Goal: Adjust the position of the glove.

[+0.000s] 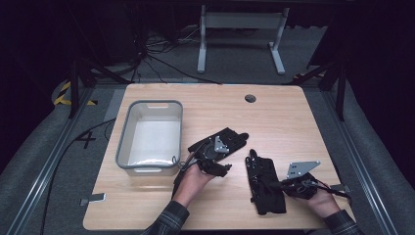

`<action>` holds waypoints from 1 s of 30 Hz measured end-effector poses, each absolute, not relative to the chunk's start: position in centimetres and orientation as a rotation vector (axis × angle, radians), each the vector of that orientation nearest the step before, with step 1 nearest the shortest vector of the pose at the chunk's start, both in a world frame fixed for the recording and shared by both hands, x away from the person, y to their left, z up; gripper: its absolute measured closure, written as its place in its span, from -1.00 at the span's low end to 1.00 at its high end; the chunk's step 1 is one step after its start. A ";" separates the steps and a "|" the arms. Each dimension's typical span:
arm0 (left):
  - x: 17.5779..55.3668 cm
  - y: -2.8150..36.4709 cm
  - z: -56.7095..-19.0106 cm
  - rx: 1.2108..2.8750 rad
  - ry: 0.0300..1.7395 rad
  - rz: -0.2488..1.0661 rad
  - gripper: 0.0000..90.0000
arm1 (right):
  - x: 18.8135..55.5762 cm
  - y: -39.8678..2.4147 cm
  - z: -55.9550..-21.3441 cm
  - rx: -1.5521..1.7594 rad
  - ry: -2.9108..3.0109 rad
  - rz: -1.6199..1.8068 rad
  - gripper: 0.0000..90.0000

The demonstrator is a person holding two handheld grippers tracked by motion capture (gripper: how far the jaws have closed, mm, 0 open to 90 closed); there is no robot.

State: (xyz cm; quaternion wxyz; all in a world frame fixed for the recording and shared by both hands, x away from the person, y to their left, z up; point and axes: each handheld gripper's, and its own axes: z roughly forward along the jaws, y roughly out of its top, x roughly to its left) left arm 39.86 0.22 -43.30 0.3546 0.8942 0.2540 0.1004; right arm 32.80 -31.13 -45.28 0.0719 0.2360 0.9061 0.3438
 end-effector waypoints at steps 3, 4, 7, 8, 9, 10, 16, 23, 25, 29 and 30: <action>40.5 0.1 -43.4 2.334 0.681 0.266 0.29 | 32.8 -31.1 -45.3 0.708 2.724 1.033 1.00; 40.5 0.1 -43.4 2.334 0.681 0.266 0.41 | 32.8 -31.1 -45.3 0.708 2.724 1.033 1.00; 41.4 -0.2 -43.1 2.346 0.725 0.304 0.79 | 32.8 -31.1 -45.3 0.707 2.725 1.032 1.00; 41.6 -0.2 -43.2 2.346 0.748 0.311 0.90 | 32.8 -31.1 -45.3 0.708 2.725 1.032 1.00; 41.9 -0.3 -43.4 2.359 0.771 0.318 0.99 | 32.8 -31.1 -45.3 0.707 2.725 1.032 1.00; 41.9 -0.3 -43.4 2.359 0.771 0.318 0.99 | 32.8 -31.1 -45.3 0.707 2.725 1.032 1.00; 42.4 -0.5 -44.6 2.431 0.826 0.322 0.99 | 32.8 -31.1 -45.3 0.706 2.726 1.032 1.00; 42.0 -0.9 -44.6 2.417 0.807 0.200 0.99 | 32.8 -31.1 -45.3 0.706 2.729 1.030 1.00; 41.6 -1.4 -44.7 2.404 0.788 0.161 0.99 | 32.8 -31.1 -45.2 0.706 2.729 1.029 1.00; 40.9 -2.3 -44.7 2.404 0.751 0.120 0.99 | 32.8 -31.1 -45.2 0.705 2.730 1.028 1.00; 40.6 -2.7 -44.8 2.403 0.735 0.106 0.99 | 32.8 -31.1 -45.2 0.704 2.730 1.029 1.00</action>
